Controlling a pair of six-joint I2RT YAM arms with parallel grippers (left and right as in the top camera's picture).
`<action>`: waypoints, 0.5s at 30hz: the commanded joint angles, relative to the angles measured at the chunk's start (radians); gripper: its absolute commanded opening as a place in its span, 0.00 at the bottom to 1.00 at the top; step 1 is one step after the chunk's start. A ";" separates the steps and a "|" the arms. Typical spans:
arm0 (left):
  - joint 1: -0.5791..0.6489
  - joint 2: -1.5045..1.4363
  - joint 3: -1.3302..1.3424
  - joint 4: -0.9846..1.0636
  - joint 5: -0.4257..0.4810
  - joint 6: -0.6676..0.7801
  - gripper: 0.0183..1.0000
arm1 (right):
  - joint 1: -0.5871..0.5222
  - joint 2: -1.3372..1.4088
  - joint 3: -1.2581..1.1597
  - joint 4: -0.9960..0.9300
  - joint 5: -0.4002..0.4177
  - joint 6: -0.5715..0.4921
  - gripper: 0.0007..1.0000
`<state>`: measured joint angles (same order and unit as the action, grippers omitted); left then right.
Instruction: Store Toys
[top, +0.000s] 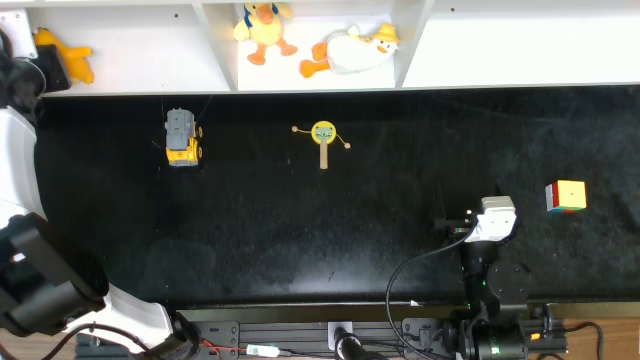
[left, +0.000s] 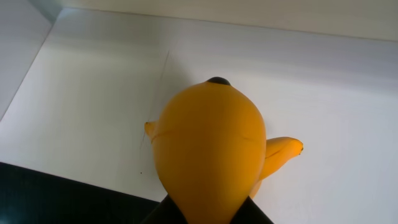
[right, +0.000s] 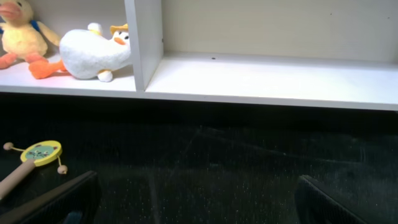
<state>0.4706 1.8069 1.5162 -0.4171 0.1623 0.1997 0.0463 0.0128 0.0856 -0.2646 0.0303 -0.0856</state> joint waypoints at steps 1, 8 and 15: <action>-0.006 0.042 0.011 -0.002 0.002 -0.019 0.02 | 0.005 -0.009 0.002 0.004 0.003 0.004 1.00; -0.007 0.048 0.011 0.049 0.035 -0.023 0.02 | 0.005 -0.009 0.002 0.004 0.003 0.004 0.99; -0.007 0.053 0.011 0.050 0.038 -0.023 0.08 | 0.005 -0.009 0.002 0.004 0.003 0.004 1.00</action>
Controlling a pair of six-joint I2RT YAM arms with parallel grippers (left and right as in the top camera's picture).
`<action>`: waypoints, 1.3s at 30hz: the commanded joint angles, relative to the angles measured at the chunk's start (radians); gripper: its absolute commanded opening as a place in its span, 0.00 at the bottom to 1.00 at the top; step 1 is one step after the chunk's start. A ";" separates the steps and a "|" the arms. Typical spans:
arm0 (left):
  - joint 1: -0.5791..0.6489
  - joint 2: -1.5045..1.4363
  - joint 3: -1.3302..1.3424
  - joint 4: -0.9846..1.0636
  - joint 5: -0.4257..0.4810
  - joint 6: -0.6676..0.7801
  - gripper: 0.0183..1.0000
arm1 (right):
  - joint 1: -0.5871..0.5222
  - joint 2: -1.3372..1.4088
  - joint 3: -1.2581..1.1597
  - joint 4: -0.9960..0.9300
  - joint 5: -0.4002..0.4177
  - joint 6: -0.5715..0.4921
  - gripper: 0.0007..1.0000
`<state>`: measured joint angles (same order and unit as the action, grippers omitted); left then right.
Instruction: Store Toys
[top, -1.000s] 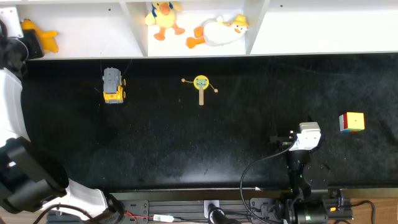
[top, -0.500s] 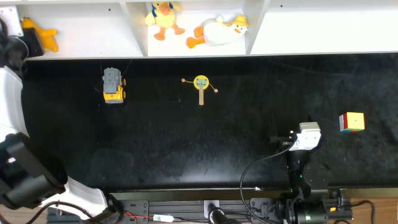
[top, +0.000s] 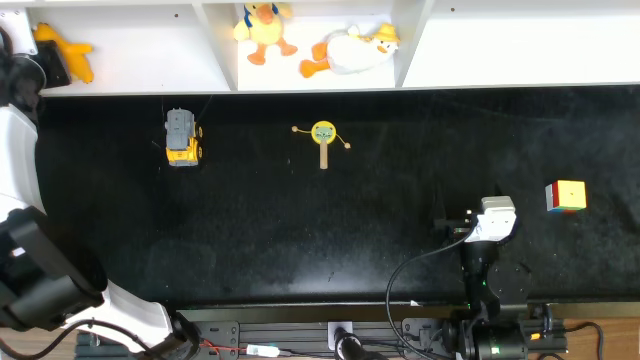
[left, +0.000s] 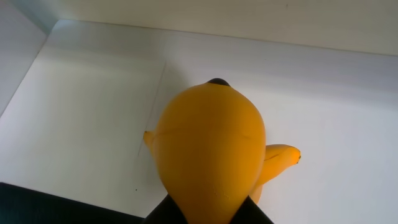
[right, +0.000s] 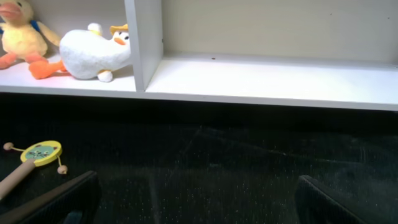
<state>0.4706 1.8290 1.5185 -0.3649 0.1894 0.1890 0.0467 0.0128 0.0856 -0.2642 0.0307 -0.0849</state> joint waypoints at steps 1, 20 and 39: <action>-0.007 0.031 0.008 -0.003 0.011 -0.012 0.14 | 0.005 -0.009 0.002 0.003 0.003 0.003 1.00; -0.016 0.031 0.008 -0.004 0.011 -0.012 1.00 | 0.005 -0.009 0.002 0.003 0.003 0.003 1.00; -0.022 -0.113 -0.010 -0.169 0.000 0.018 1.00 | 0.005 -0.009 0.002 0.003 0.003 0.003 1.00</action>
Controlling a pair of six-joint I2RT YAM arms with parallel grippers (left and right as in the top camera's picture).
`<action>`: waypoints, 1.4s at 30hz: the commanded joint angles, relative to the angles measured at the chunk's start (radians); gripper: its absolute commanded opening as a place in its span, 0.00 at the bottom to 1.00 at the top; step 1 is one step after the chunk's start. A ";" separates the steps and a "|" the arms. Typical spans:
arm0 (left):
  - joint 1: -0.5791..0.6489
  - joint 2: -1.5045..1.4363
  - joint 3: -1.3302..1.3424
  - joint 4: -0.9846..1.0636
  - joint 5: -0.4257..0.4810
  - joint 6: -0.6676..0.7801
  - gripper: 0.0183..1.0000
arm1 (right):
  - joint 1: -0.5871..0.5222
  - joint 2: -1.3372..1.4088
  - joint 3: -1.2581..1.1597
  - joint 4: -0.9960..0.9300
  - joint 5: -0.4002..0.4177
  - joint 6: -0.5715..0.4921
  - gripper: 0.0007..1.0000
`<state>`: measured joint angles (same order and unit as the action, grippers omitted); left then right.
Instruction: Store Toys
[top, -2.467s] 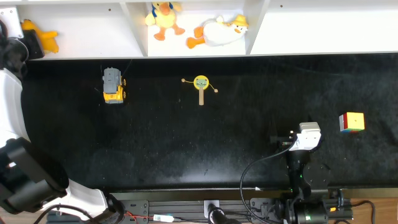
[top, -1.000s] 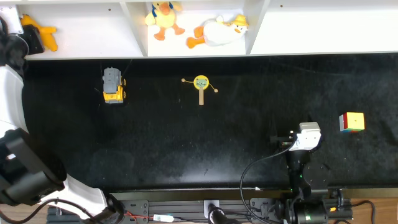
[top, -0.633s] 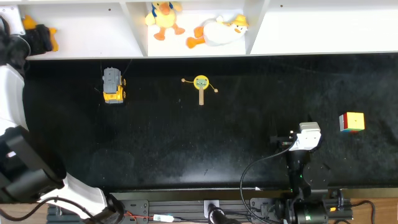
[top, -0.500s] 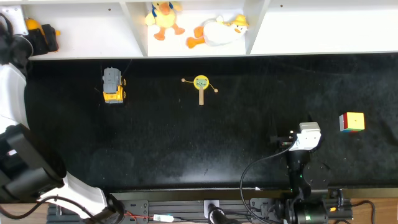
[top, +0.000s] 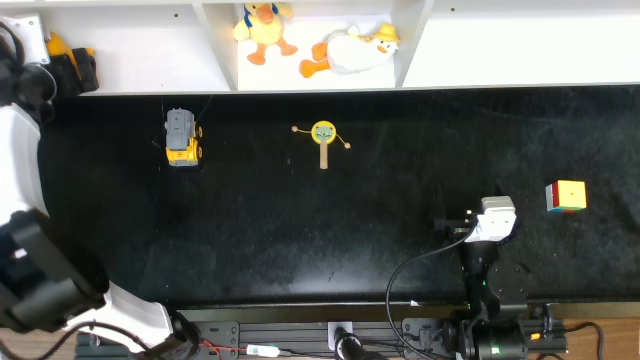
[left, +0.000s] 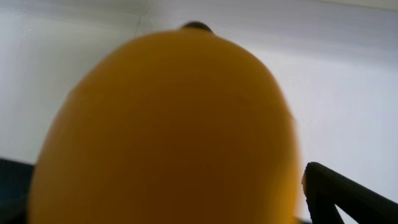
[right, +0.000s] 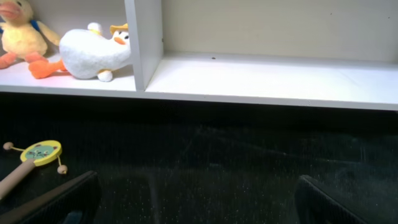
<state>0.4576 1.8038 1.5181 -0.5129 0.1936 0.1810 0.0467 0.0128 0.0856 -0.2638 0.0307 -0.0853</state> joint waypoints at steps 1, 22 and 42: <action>-0.009 -0.106 -0.024 -0.021 -0.006 0.028 1.00 | 0.005 -0.009 0.002 0.003 0.003 0.003 1.00; -0.246 -0.714 -0.815 0.082 -0.022 -0.230 1.00 | 0.005 -0.009 0.002 0.003 0.003 0.003 1.00; -0.407 -0.451 -0.830 0.291 -0.218 -0.253 0.98 | 0.005 -0.009 0.002 0.003 0.003 0.003 1.00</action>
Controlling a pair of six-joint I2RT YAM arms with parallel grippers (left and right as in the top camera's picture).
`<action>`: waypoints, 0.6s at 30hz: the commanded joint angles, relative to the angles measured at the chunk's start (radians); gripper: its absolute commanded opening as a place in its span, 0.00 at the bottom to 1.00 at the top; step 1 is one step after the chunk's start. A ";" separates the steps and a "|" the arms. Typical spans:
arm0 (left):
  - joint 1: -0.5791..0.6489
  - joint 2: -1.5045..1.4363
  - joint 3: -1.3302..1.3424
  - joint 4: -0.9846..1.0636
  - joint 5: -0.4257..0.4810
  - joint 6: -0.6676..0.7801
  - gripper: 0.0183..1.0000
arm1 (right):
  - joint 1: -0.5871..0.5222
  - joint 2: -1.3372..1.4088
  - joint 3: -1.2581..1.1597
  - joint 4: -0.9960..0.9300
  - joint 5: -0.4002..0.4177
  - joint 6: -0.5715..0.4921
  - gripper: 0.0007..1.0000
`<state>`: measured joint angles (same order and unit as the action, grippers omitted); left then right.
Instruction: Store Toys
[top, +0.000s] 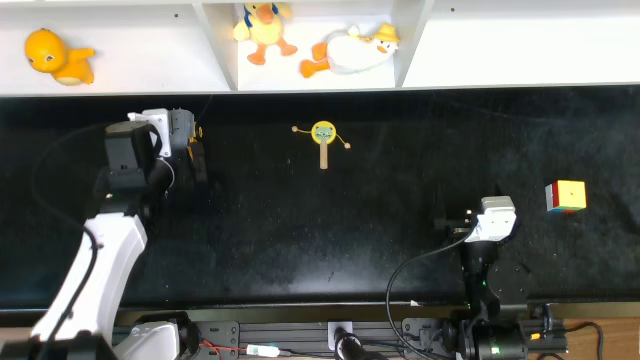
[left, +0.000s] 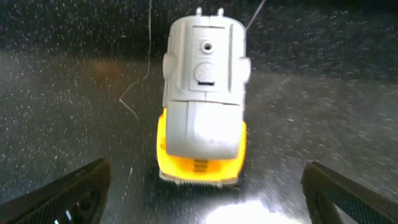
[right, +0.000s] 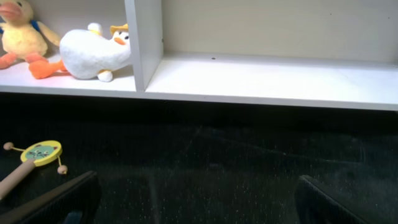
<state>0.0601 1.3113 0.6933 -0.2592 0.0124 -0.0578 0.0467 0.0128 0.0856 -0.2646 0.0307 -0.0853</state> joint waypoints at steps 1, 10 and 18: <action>-0.010 0.052 -0.005 0.050 -0.037 -0.014 0.98 | 0.005 -0.009 0.002 0.004 0.003 0.003 1.00; -0.009 0.138 -0.005 0.147 -0.053 -0.014 0.85 | 0.005 -0.009 0.002 0.004 0.003 0.003 1.00; -0.009 0.180 -0.005 0.212 -0.060 -0.014 0.58 | 0.005 -0.009 0.002 0.004 0.003 0.003 1.00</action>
<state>0.0582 1.4837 0.6930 -0.0555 -0.0349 -0.0723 0.0463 0.0128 0.0856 -0.2638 0.0303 -0.0853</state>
